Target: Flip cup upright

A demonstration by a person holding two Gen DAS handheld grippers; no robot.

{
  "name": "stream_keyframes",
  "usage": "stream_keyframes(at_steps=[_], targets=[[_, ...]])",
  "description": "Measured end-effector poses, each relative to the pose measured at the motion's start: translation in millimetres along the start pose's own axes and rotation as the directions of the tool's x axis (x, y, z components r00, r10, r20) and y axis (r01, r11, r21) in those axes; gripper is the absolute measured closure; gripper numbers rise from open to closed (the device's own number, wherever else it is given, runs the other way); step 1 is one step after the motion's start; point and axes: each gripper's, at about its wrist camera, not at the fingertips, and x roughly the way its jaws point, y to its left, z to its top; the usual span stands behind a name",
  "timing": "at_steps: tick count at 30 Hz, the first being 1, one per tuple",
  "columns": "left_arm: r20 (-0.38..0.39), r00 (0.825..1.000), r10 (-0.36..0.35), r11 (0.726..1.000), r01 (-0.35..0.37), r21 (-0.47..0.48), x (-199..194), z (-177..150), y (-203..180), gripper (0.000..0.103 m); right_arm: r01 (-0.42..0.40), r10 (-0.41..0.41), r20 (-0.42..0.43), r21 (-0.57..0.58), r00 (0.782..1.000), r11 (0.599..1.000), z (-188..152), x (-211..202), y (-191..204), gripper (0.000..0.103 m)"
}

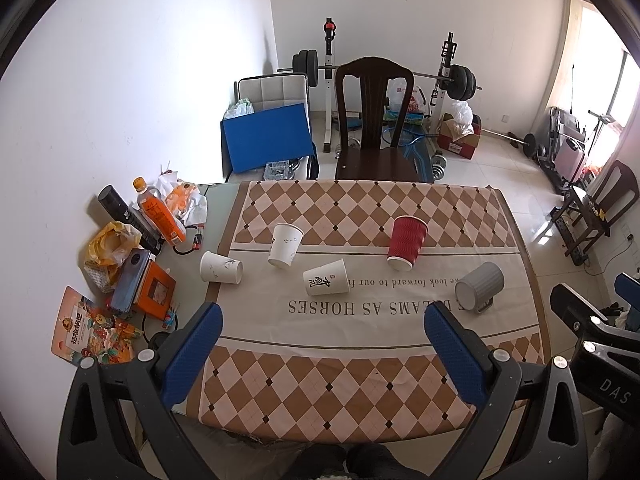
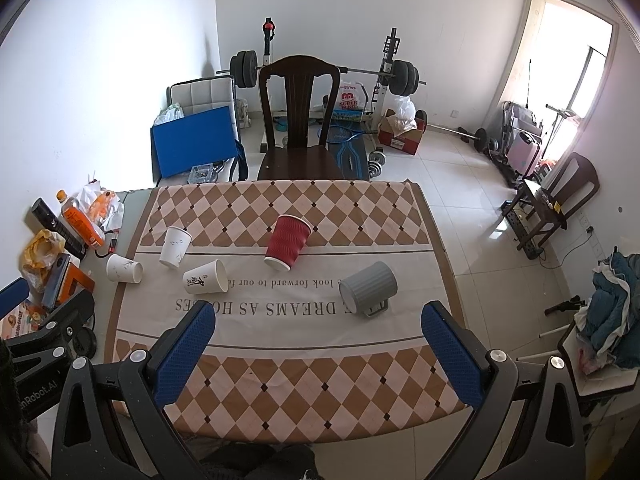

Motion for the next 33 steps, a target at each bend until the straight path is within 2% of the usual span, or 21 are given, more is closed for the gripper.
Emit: stream_keyframes(at_steps=[16, 18, 20, 24, 25, 26, 28, 29, 31, 32, 33], targets=[[-0.009, 1.0, -0.014, 1.0, 0.014, 0.002, 2, 1, -1, 0.0, 0.002, -0.002, -0.001, 0.002, 1.0, 1.0, 0, -2, 6, 0.0], [-0.014, 1.0, -0.014, 1.0, 0.014, 0.002, 6, 1, 0, 0.0, 0.005, -0.005, -0.016, 0.012, 1.0, 1.0, -11, -6, 0, 0.0], [-0.027, 1.0, -0.01, 1.0, 0.01, 0.004, 16, 2, 0, 0.0, 0.015, -0.014, -0.039, 0.029, 0.999, 0.999, -15, 0, -2, 0.0], [-0.067, 0.998, 0.005, 0.999, -0.003, 0.032, 47, 1, 0, 0.0, 0.051, -0.043, -0.113, 0.065, 0.993, 0.997, -21, 40, -7, 0.0], [-0.082, 0.997, 0.002, 0.999, 0.002, 0.043, 57, 1, -1, 0.0, 0.07, -0.064, -0.073, 0.08, 0.995, 0.994, -24, 51, -5, 0.0], [-0.094, 0.996, 0.001, 0.999, 0.004, 0.054, 66, 0, -2, 0.0, 0.081, -0.094, 0.109, 0.117, 0.99, 0.99, -18, 63, -4, 0.0], [-0.113, 0.994, 0.011, 0.997, -0.002, 0.082, 86, 0, -6, 0.0, 0.109, -0.126, 0.12, 0.14, 0.985, 0.984, -18, 86, -15, 0.0], [-0.123, 0.992, 0.017, 0.995, -0.006, 0.096, 97, 0, -8, 0.0, 0.118, -0.133, 0.088, 0.156, 0.987, 0.981, -20, 103, -24, 0.0], [-0.151, 0.988, 0.038, 0.993, -0.02, 0.119, 120, -1, -14, 0.0, 0.099, -0.087, -0.067, 0.195, 0.994, 0.976, -34, 141, -26, 0.0], [-0.174, 0.984, 0.048, 0.991, -0.025, 0.133, 134, -1, -18, 0.0, 0.097, -0.07, -0.135, 0.206, 0.988, 0.974, -43, 164, -30, 0.0], [-0.191, 0.98, 0.051, 0.989, -0.024, 0.143, 147, 0, -22, 0.0, 0.121, -0.07, -0.251, 0.193, 0.965, 0.974, -64, 181, -28, 0.0]])
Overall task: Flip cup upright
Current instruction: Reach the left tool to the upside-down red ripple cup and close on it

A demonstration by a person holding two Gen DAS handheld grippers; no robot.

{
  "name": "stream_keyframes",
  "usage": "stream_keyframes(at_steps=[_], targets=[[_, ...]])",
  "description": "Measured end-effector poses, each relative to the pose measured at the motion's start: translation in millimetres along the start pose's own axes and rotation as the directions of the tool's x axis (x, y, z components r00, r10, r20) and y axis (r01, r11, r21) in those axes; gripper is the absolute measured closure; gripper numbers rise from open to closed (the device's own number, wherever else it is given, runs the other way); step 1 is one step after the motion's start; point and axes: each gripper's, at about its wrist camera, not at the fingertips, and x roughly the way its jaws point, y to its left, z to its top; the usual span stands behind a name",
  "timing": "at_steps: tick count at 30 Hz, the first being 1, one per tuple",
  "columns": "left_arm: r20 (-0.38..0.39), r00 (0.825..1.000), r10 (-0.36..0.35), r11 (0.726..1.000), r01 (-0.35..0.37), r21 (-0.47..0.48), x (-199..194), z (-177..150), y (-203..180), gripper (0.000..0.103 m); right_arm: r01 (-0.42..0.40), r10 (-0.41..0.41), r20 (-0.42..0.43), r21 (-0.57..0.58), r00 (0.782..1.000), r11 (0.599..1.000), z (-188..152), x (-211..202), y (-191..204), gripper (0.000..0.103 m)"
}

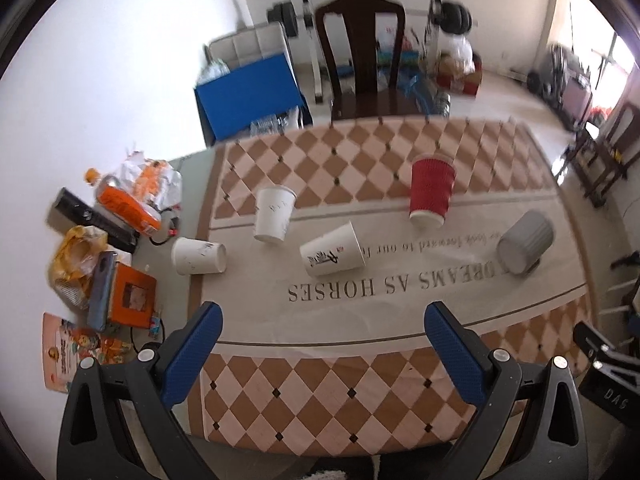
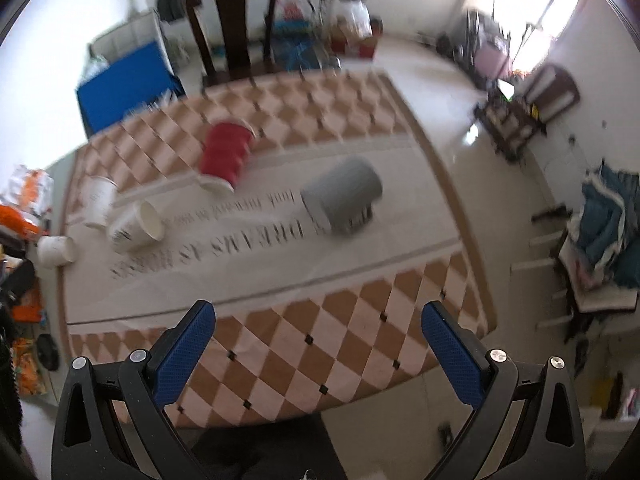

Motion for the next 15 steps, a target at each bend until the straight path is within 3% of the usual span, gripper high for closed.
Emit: stream_keyframes(at_steps=[4, 7, 15], targets=[[-0.066, 0.997, 0.026, 0.999, -0.023, 0.042, 50, 13, -18, 0.0, -0.032, 0.037, -0.162, 0.033, 0.986, 0.999, -4, 75, 1, 0.0], [-0.116, 0.992, 0.039, 0.998, -0.032, 0.057, 80, 25, -31, 0.0, -0.017, 0.024, -0.278, 0.028, 0.96, 0.999, -11, 124, -5, 0.0], [-0.191, 0.981, 0.023, 0.992, 0.002, 0.129, 156, 75, -84, 0.0, 0.034, -0.025, -0.446, 0.012, 0.894, 0.999, -11, 209, -21, 0.0]])
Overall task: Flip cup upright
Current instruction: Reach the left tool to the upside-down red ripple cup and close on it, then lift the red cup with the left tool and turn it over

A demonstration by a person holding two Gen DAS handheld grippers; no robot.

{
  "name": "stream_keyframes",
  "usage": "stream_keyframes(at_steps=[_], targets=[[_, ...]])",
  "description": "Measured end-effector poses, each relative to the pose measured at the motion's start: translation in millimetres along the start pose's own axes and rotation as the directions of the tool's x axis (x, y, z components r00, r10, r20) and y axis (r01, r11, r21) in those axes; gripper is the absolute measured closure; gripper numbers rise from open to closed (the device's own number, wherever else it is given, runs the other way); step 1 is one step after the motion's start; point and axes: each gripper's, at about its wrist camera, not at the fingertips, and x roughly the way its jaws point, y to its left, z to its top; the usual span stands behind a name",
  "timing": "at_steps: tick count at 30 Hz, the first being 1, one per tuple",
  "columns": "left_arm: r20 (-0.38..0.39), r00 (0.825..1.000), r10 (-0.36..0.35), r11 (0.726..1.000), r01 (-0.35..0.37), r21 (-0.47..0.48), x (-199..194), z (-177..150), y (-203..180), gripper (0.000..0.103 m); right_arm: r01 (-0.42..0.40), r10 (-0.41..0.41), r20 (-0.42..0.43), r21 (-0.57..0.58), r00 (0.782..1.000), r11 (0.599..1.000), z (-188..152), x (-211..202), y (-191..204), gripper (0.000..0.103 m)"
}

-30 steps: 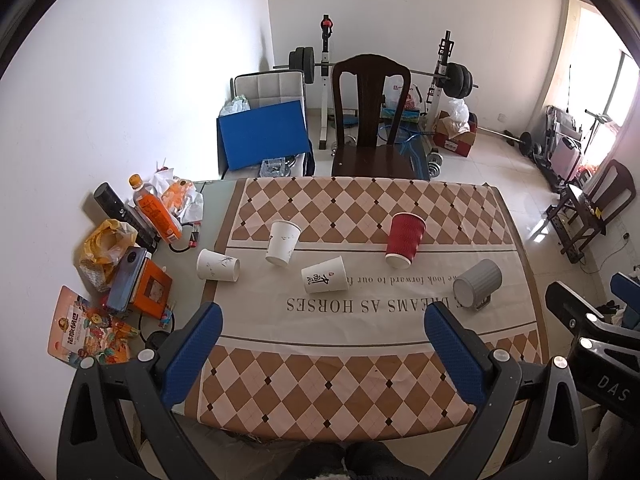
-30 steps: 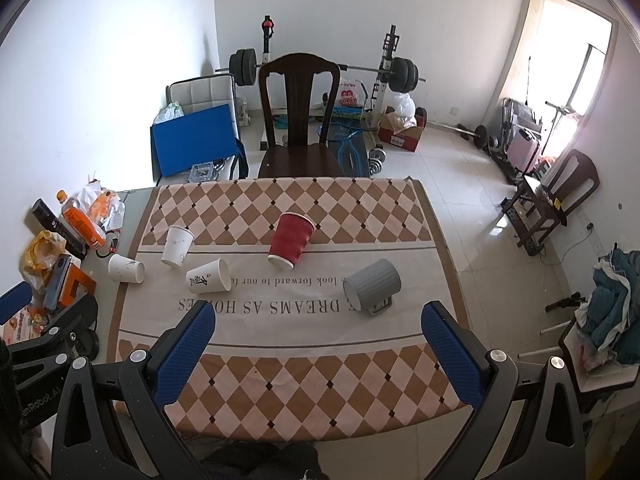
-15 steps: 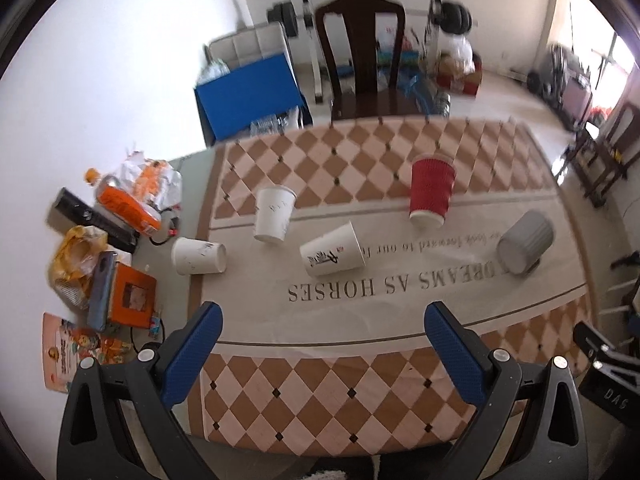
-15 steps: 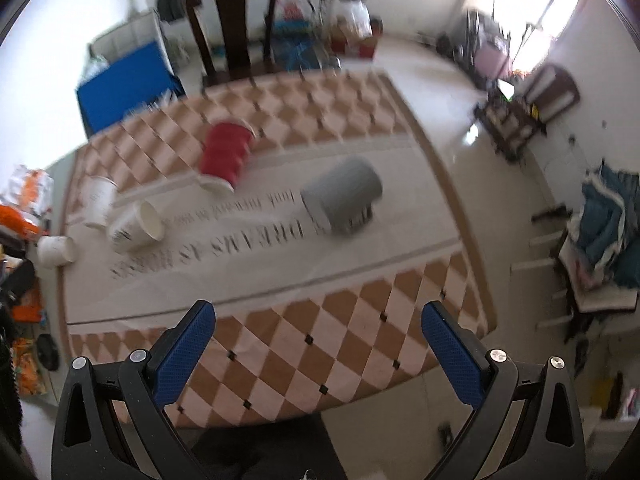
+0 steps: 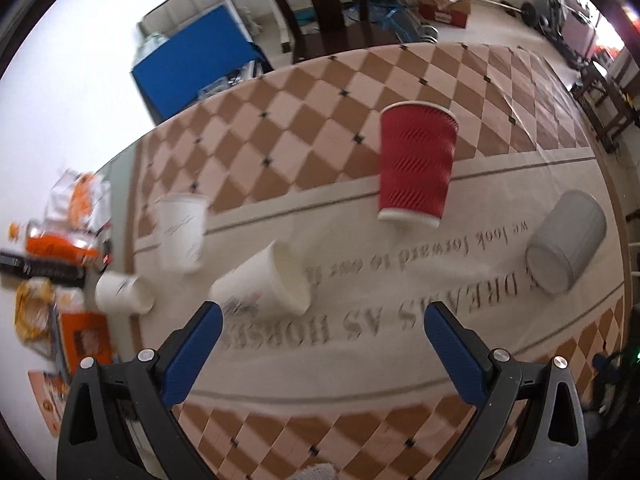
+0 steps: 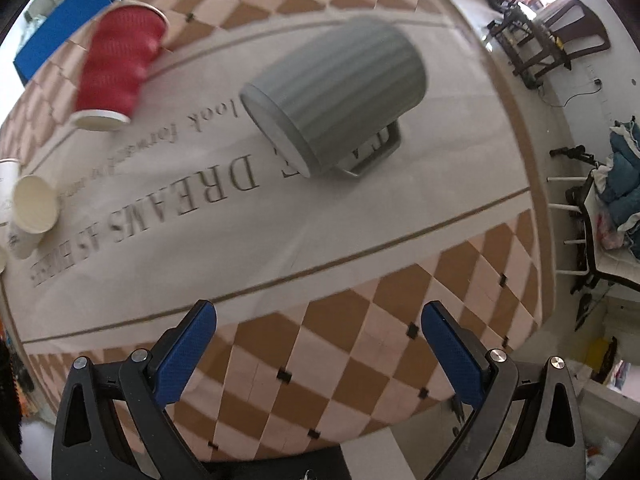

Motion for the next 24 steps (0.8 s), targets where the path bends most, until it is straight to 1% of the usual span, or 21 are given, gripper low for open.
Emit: stream_keyframes(at_steps=[3, 5, 8, 9, 12, 15, 17, 20, 21, 24], targets=[[-0.012, 1.0, -0.024, 0.999, 0.025, 0.029, 21, 29, -17, 0.0, 0.012, -0.011, -0.048, 0.013, 0.999, 1.0, 15, 21, -1, 0.0], [-0.023, 0.999, -0.039, 0.998, 0.04, 0.042, 33, 43, -26, 0.0, 0.015, -0.014, -0.063, 0.026, 0.998, 1.0, 21, 29, -3, 0.0], [-0.038, 0.995, -0.09, 0.994, 0.091, 0.053, 50, 66, -36, 0.0, 0.023, -0.019, -0.086, 0.044, 0.996, 0.999, 33, 40, -5, 0.0], [-0.038, 0.994, -0.1, 0.993, 0.102, 0.058, 54, 72, -40, 0.001, 0.024, -0.019, -0.094, 0.052, 0.995, 0.998, 37, 43, -7, 0.0], [-0.037, 0.991, -0.128, 0.988, 0.131, 0.078, 67, 90, -50, 0.011, 0.031, -0.024, -0.106, 0.066, 0.994, 0.997, 47, 45, -11, 0.0], [-0.048, 0.99, -0.132, 0.985, 0.136, 0.103, 79, 102, -62, 0.012, 0.034, -0.025, -0.116, 0.08, 0.993, 0.996, 57, 46, -16, 0.0], [-0.061, 0.991, -0.12, 0.984, 0.127, 0.125, 91, 108, -69, 0.013, 0.034, -0.023, -0.118, 0.091, 0.993, 0.995, 65, 48, -18, 0.0], [-0.088, 0.991, -0.102, 0.981, 0.115, 0.154, 107, 111, -76, 0.013, 0.033, -0.02, -0.118, 0.107, 0.993, 0.994, 75, 53, -28, 0.0], [-0.099, 0.99, -0.1, 0.98, 0.115, 0.161, 111, 111, -78, 0.013, 0.036, -0.023, -0.117, 0.11, 0.993, 0.993, 74, 56, -28, 0.0], [-0.122, 0.989, -0.083, 0.979, 0.103, 0.173, 125, 112, -80, 0.022, 0.036, -0.023, -0.115, 0.116, 0.993, 0.993, 79, 60, -39, 0.0]])
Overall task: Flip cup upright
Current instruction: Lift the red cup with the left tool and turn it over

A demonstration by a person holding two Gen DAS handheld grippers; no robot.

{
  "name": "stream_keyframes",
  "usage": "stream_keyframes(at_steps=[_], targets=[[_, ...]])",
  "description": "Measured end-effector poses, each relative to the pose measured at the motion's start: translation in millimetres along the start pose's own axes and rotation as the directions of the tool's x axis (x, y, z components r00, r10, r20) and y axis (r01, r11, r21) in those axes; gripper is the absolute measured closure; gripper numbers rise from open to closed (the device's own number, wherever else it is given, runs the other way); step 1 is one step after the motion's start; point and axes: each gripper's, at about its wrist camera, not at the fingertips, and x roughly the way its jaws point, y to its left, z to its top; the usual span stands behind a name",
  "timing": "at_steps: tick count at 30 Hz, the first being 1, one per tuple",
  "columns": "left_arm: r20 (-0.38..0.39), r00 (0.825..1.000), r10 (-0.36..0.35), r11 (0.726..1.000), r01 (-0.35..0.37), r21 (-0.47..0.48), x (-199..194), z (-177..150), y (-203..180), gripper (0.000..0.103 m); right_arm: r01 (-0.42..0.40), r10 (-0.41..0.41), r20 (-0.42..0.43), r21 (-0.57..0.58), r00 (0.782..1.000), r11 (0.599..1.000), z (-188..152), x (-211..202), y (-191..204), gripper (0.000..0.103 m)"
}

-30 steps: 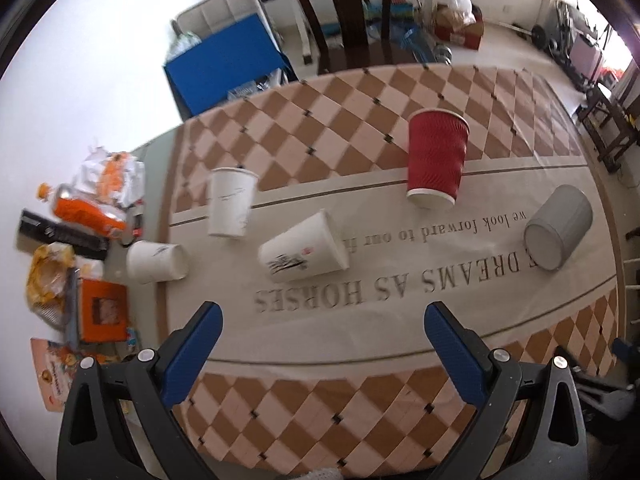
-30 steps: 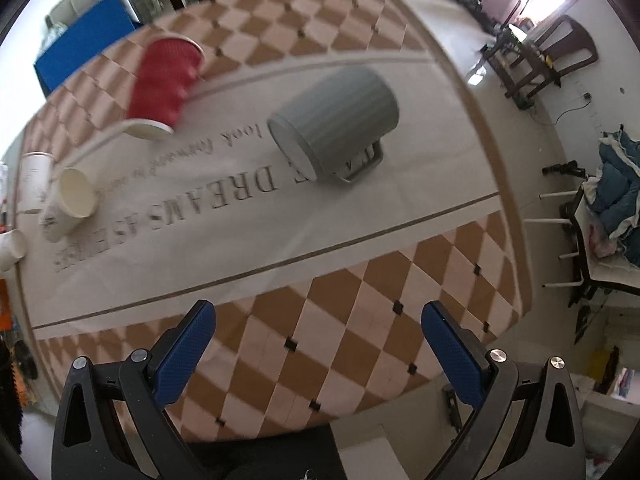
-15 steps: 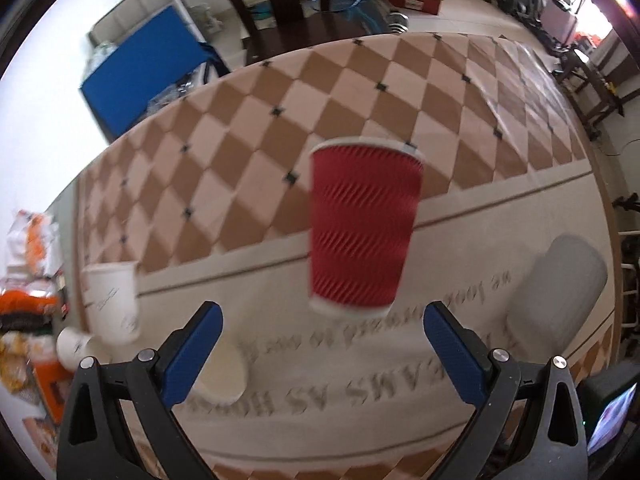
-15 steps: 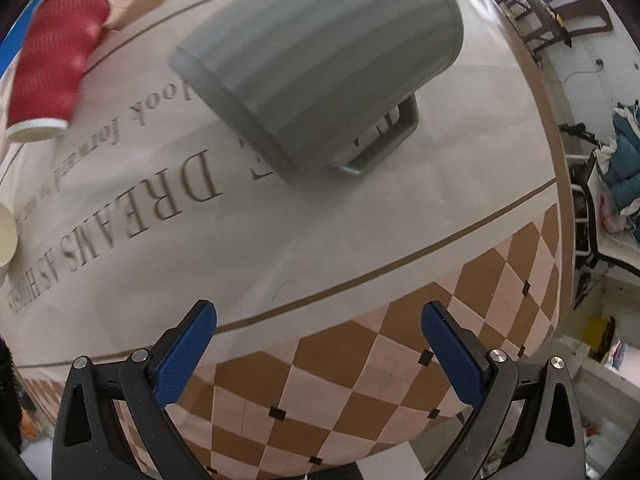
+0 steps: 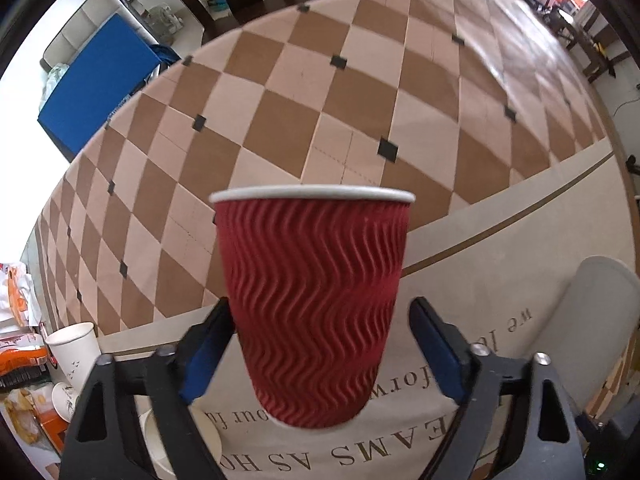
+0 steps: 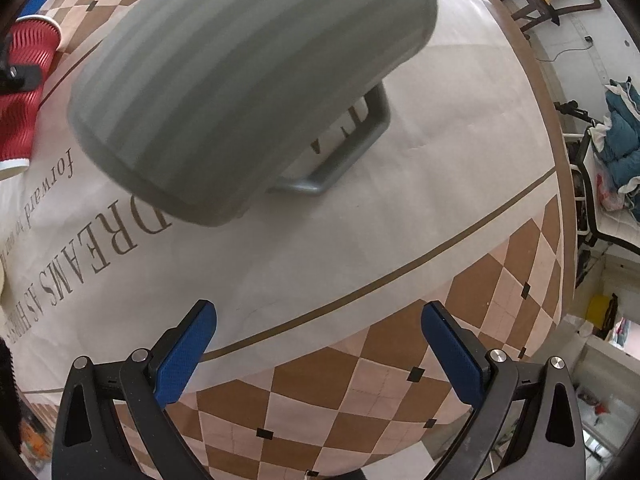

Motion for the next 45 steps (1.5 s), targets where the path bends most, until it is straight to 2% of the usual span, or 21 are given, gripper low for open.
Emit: stream_keyframes(at_steps=[2, 11, 17, 24, 29, 30, 32, 34, 38, 42, 45], targets=[[-0.008, 1.0, 0.009, 1.0, -0.009, -0.001, 7, 1, 1, 0.03, 0.003, -0.003, 0.003, 0.006, 1.0, 1.0, -5, 5, -4, 0.0], [0.032, 0.999, 0.023, 1.0, -0.023, -0.016, 11, -1, 7, 0.033, 0.009, -0.009, 0.005, 0.012, 1.0, 1.0, -14, 12, -28, 0.0], [0.059, 0.998, 0.018, 0.999, -0.016, -0.037, -15, -12, 18, 0.033, 0.01, -0.01, 0.023, -0.004, 1.0, 1.0, -15, 0, -30, 0.0], [0.086, 0.996, 0.011, 0.993, 0.0, -0.118, -43, -40, 34, 0.033, 0.002, 0.001, 0.068, -0.036, 0.998, 0.999, -24, -21, -20, 0.0], [0.094, 0.995, -0.027, 0.981, 0.044, -0.189, -68, -78, 31, 0.033, -0.007, 0.011, 0.099, -0.038, 0.995, 0.999, -50, -37, -22, 0.0], [0.094, 0.995, -0.044, 0.976, 0.063, -0.208, -73, -88, 35, 0.033, -0.008, 0.012, 0.108, -0.041, 0.994, 0.999, -57, -42, -22, 0.0], [0.123, 0.99, -0.068, 0.969, 0.095, -0.227, -89, -119, 16, 0.033, -0.002, 0.008, 0.127, -0.05, 0.992, 0.999, -71, -50, -21, 0.0], [0.126, 0.988, -0.089, 0.961, 0.119, -0.251, -93, -140, 20, 0.033, 0.009, 0.001, 0.149, -0.065, 0.989, 0.998, -83, -62, -17, 0.0], [0.126, 0.983, -0.137, 0.939, 0.169, -0.298, -92, -189, 29, 0.033, 0.022, -0.003, 0.194, -0.095, 0.981, 0.995, -109, -79, -6, 0.0], [0.112, 0.974, -0.195, 0.906, 0.223, -0.359, -77, -226, 34, 0.033, 0.002, 0.029, 0.248, -0.125, 0.968, 0.992, -129, -90, 7, 0.0], [0.106, 0.964, -0.244, 0.883, 0.266, -0.388, -65, -245, 34, 0.033, 0.027, 0.009, 0.272, -0.126, 0.962, 0.992, -150, -86, 13, 0.0]])
